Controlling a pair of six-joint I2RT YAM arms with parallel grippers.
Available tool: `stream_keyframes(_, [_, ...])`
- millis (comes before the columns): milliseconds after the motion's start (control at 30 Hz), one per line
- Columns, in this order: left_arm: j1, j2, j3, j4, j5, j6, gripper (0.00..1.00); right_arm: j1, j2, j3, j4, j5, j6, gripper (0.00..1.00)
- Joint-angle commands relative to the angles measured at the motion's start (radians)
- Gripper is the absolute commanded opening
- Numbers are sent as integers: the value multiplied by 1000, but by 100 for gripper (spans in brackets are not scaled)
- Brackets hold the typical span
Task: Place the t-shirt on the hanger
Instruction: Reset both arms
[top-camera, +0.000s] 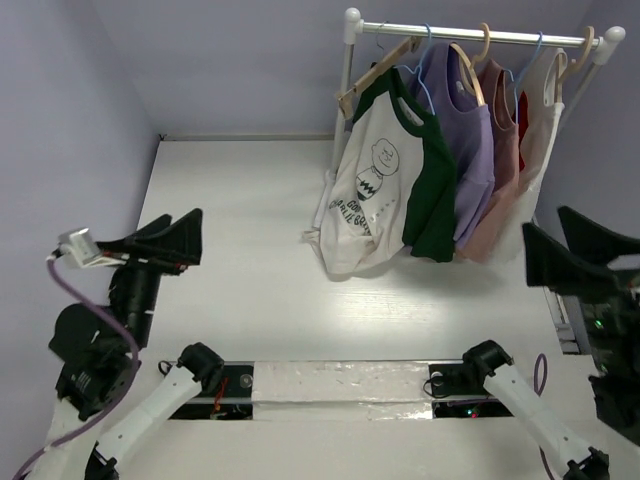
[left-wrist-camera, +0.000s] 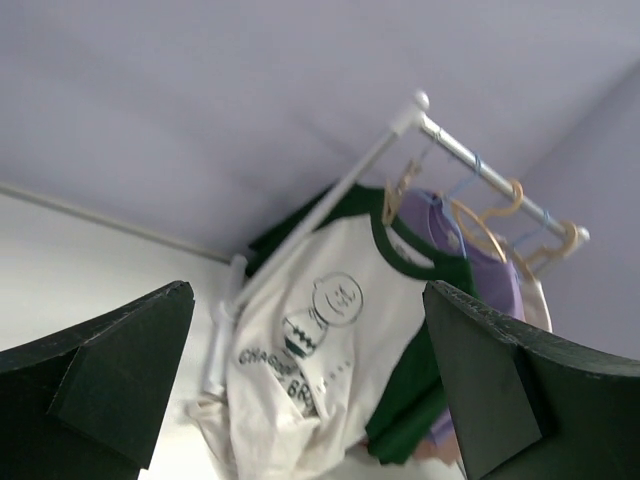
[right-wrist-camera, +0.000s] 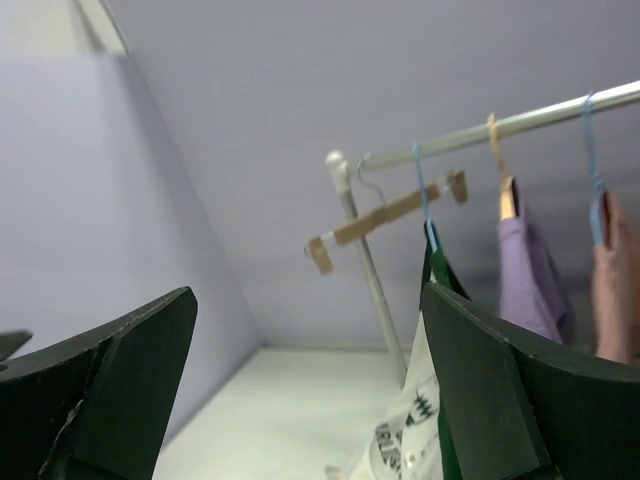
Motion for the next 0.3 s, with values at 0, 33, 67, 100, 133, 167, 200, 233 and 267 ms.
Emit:
stream_keyframes(0, [4, -59, 35, -48, -102, 89, 99, -4, -92, -30, 23, 66, 22, 100])
stream_keyframes(33, [4, -68, 36, -51, -94, 95, 99, -4, -107, -41, 15, 124, 22, 100])
stream_keyframes(67, [4, -68, 36, -63, -91, 97, 99, -4, -117, -60, 8, 146, 14, 100])
stream_keyframes(100, [4, -68, 36, -70, -88, 95, 99, -4, -126, -70, 1, 162, 10, 100])
stream_keyframes(133, [4, -70, 33, -77, -85, 91, 96, -4, -132, -77, -12, 180, 7, 100])
stream_keyframes(167, [4, -71, 18, -78, -85, 81, 96, -4, -134, -87, -17, 182, 5, 100])
stream_keyframes(200, [4, -76, 12, -78, -84, 74, 96, -4, -129, -87, -22, 180, 2, 100])
stream_keyframes(233, [4, -77, 7, -80, -88, 69, 97, -4, -124, -87, -23, 171, 1, 100])
stream_keyframes(267, [4, -76, 6, -80, -90, 68, 99, -4, -111, -85, -26, 170, -2, 100])
